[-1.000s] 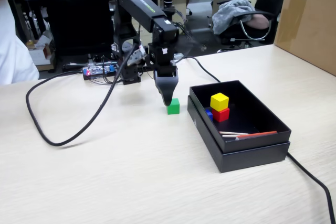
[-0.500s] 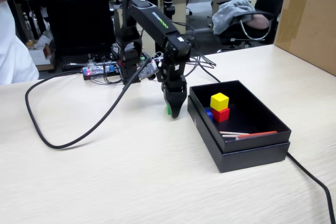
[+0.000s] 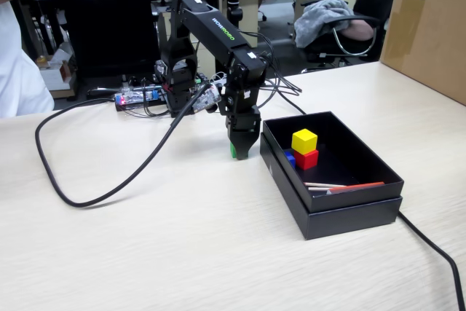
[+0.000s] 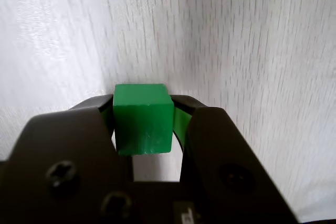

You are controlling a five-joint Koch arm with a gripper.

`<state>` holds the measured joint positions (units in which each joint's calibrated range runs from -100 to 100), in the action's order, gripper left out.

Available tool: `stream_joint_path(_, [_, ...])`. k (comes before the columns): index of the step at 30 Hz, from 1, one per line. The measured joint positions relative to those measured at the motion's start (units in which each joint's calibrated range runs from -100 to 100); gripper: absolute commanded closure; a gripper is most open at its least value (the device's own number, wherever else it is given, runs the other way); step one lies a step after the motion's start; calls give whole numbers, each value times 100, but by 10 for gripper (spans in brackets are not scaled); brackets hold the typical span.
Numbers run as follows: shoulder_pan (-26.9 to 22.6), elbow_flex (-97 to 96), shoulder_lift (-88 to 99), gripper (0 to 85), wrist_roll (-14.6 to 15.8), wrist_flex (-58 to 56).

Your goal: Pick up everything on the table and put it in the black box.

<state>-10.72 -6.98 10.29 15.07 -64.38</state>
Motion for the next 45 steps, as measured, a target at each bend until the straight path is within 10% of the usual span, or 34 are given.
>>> stream_joint_path(17, [83,5586,-414,783,-620,-596])
stream_joint_path(33, [-254,5367,-2615,766,-567,-650])
stream_joint_path(39, [-298,3624,-1864,692,-537,-581])
stream_joint_path(45, [-293,3122,-1269,364,-513,-565])
